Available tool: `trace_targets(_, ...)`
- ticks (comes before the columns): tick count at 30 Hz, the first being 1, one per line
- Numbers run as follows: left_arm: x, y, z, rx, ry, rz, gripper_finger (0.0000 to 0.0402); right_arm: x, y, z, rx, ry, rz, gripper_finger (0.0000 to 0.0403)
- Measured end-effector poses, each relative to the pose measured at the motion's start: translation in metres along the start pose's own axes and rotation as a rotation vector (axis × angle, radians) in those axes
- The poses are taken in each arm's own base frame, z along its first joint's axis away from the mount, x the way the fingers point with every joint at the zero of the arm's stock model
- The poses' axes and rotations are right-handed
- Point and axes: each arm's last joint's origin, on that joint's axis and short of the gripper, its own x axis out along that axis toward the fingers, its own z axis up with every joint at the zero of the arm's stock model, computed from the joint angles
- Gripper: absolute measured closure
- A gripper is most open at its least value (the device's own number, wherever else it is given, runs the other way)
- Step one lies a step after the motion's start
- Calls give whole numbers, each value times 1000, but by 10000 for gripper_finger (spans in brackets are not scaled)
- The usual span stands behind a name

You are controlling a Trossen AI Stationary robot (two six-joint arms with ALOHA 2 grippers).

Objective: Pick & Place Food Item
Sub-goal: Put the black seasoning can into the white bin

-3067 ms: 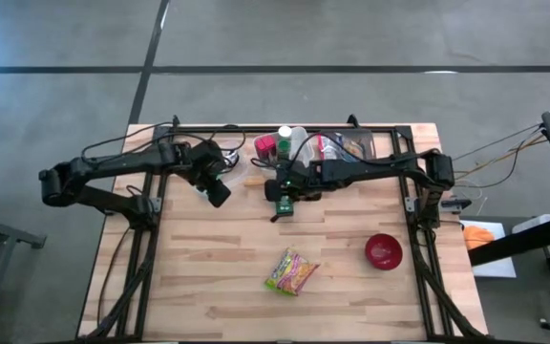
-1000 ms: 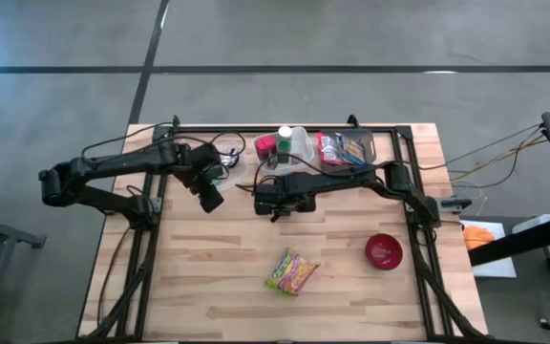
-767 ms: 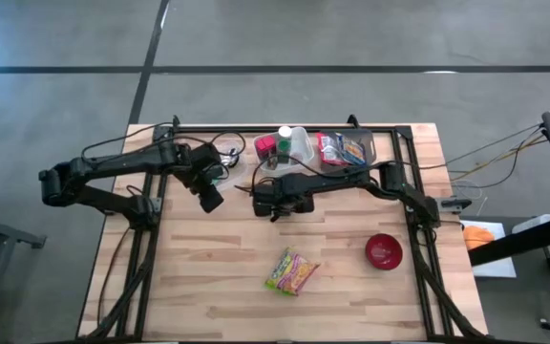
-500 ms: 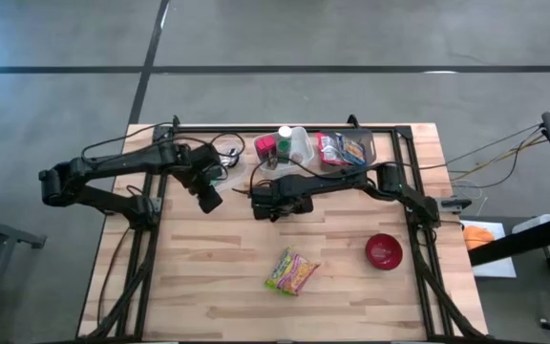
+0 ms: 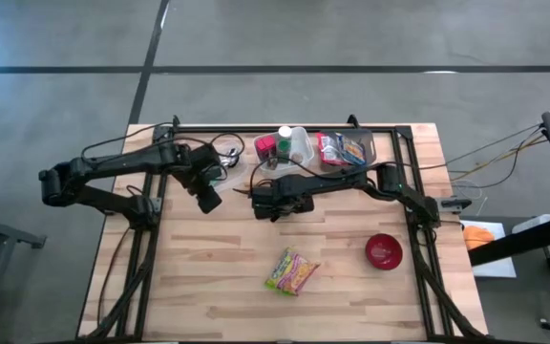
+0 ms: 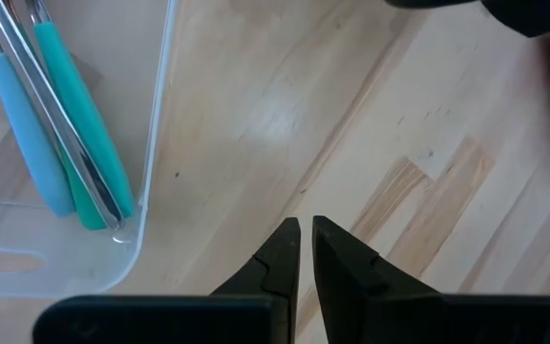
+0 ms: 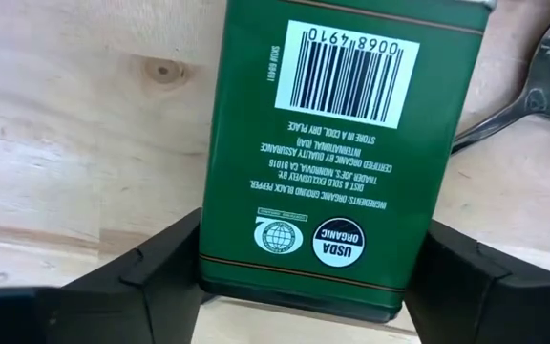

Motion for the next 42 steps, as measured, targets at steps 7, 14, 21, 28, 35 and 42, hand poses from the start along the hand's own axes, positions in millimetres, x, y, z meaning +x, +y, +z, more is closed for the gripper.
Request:
trace_targets(7,0,0,-1,11,9,3,366,-3,-3,0,-72,10,-20,128)
trace_targets(14,0,1,-2,-1,20,5,366,-35,-4,-10,-371,3,26,129)
trace_targets(21,-1,-3,4,-116,10,-162,366,-89,-11,-24,-720,-96,82,129)
trace_targets(28,-5,-12,21,-221,-102,-355,366,-140,-25,-39,-928,-215,120,129)
trace_targets(35,-14,-23,46,-333,-247,-579,366,-171,-42,-49,-1075,-250,119,129)
trace_targets(42,-20,-35,69,-353,-288,-825,366,-177,-51,-59,-1183,-239,63,129)
